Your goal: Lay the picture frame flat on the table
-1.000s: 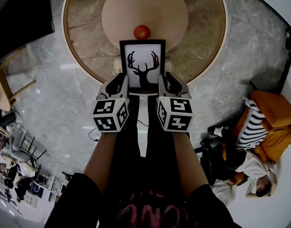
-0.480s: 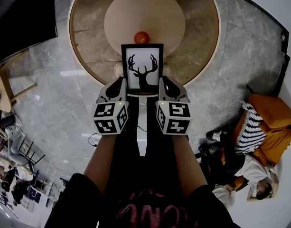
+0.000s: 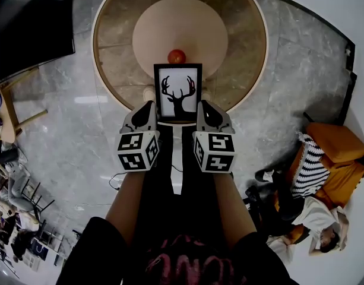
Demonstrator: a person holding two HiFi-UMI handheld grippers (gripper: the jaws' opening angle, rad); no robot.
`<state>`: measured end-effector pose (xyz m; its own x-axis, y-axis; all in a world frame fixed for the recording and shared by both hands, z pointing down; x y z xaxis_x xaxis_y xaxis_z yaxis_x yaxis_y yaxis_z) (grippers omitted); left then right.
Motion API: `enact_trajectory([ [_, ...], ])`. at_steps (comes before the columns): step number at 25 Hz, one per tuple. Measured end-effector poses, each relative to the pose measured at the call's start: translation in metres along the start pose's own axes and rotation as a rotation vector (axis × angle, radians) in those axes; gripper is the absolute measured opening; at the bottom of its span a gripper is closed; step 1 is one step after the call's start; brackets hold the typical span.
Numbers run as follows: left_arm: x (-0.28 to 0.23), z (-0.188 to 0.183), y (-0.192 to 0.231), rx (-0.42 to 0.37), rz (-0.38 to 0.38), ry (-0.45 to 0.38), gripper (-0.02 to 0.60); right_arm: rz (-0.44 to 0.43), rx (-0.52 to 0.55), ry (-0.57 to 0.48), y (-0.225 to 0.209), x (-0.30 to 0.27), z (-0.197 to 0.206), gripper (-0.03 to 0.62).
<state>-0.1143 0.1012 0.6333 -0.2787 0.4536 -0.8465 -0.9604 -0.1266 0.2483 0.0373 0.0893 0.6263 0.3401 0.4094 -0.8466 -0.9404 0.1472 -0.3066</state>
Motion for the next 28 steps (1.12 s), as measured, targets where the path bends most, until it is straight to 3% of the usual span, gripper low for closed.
enact_trajectory([
  [28,0.057,-0.097,-0.006,-0.062,0.005,-0.154,0.011,-0.006,0.091,-0.192,0.026,0.064,-0.106,0.021],
])
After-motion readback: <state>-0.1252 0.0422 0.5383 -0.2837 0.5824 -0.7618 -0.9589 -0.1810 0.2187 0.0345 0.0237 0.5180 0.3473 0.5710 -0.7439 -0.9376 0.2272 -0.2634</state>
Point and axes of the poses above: the fingertips, and each gripper's own axes: x backward along the fingers, y to its left, z out of its underside, the point moved 1 cm from there along x, backward along the fingers, and after that the axes turned 5 degrees about -x, right-handed, at the moved point
